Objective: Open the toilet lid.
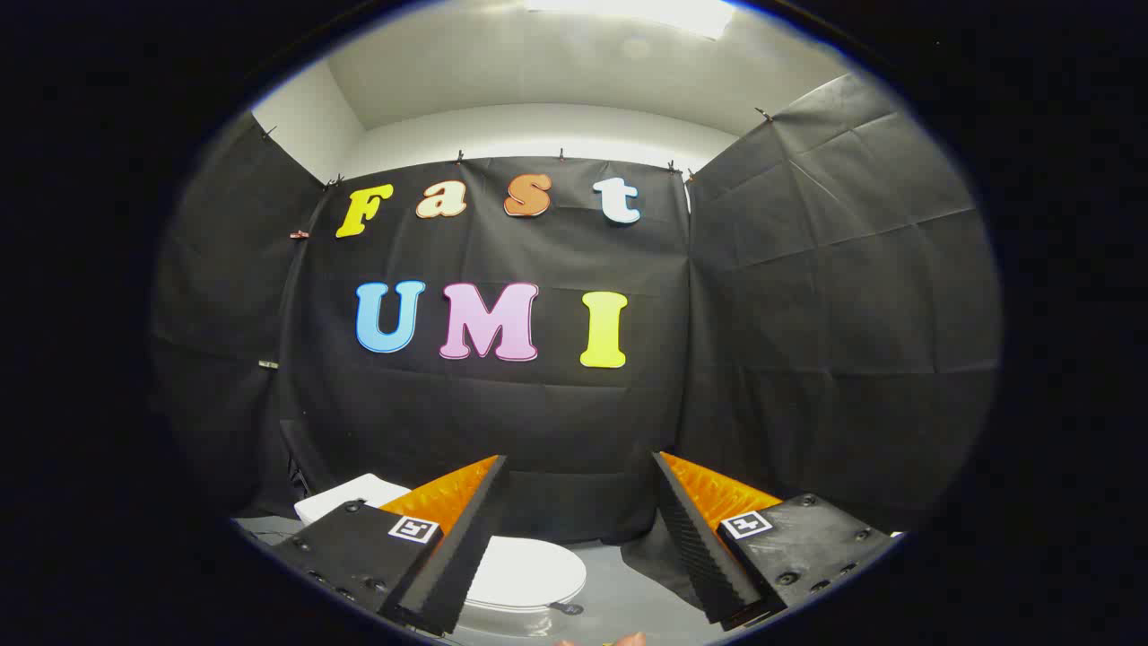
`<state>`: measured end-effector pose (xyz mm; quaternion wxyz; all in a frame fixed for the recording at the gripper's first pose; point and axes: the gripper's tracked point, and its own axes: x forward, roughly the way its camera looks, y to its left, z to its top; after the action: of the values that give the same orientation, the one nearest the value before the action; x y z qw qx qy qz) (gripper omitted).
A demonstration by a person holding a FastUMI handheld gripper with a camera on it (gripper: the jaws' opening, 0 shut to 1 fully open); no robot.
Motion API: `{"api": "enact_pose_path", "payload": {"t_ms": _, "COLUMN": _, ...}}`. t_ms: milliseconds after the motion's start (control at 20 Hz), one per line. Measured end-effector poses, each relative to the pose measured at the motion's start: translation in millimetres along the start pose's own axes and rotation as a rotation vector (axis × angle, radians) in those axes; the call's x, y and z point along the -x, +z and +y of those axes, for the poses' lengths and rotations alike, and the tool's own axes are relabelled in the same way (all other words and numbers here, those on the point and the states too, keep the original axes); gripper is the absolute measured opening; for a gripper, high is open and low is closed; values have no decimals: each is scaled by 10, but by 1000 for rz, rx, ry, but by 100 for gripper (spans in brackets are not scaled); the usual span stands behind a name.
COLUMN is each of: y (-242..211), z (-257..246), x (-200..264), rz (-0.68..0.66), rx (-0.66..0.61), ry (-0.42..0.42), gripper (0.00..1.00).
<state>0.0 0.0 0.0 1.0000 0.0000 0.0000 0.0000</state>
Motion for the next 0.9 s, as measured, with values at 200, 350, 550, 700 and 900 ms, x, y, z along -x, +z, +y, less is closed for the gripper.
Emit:
{"api": "enact_pose_path", "payload": {"t_ms": 200, "y": -41, "z": 7, "x": -21, "rz": 2, "rx": -7, "ry": -1, "gripper": 98}}
{"api": "enact_pose_path", "payload": {"t_ms": 350, "y": -98, "z": -10, "x": -42, "rz": 14, "rx": -7, "ry": -6, "gripper": 98}}
{"api": "enact_pose_path", "payload": {"t_ms": 550, "y": -134, "z": 28, "x": -58, "rz": 16, "rx": -20, "ry": 8, "gripper": 98}}
{"api": "enact_pose_path", "payload": {"t_ms": 700, "y": -146, "z": 51, "x": -77, "rz": 11, "rx": -31, "ry": 23, "gripper": 98}}
{"api": "enact_pose_path", "payload": {"t_ms": 900, "y": -165, "z": 79, "x": -103, "rz": -13, "rx": -28, "ry": 30, "gripper": 98}}
